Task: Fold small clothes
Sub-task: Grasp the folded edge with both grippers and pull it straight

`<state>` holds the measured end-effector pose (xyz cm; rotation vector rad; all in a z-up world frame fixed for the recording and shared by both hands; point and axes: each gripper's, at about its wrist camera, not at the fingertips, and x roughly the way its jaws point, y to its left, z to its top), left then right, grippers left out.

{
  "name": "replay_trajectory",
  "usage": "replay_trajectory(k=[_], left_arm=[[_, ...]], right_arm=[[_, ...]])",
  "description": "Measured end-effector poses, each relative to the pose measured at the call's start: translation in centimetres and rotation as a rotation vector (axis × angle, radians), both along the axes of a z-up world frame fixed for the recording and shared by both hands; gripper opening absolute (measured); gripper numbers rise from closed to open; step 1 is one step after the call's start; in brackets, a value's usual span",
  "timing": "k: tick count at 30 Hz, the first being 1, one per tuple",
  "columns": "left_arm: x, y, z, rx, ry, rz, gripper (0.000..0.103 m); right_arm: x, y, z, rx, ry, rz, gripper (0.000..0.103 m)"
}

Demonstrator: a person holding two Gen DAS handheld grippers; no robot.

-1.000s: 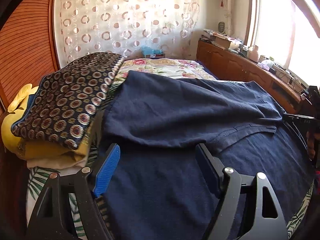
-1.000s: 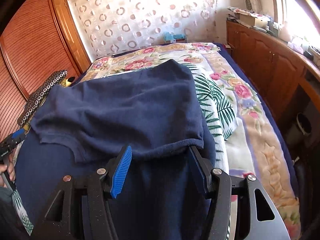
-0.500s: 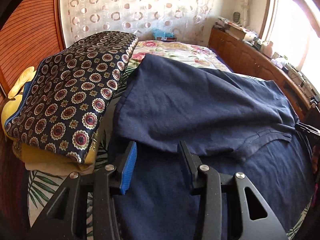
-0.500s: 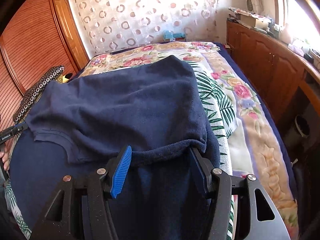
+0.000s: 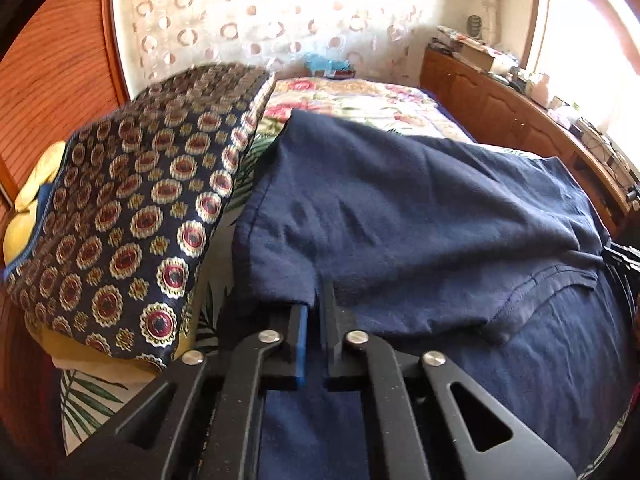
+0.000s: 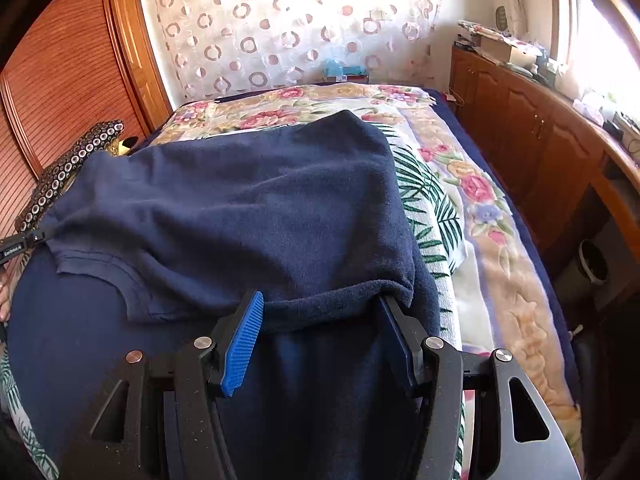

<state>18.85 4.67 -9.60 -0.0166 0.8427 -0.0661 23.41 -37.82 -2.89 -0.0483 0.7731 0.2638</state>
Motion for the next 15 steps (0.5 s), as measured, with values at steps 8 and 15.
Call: replay_trajectory(k=[8, 15], left_arm=[[-2.4, -0.8, 3.4, -0.018, -0.12, -0.055, 0.002], [-6.3, -0.3, 6.2, -0.033, -0.174, -0.067, 0.002]], right_arm=[[-0.2, 0.8, 1.6, -0.024, -0.054, 0.041, 0.003], [-4.4, -0.4, 4.3, 0.007, -0.157, 0.077, 0.002]])
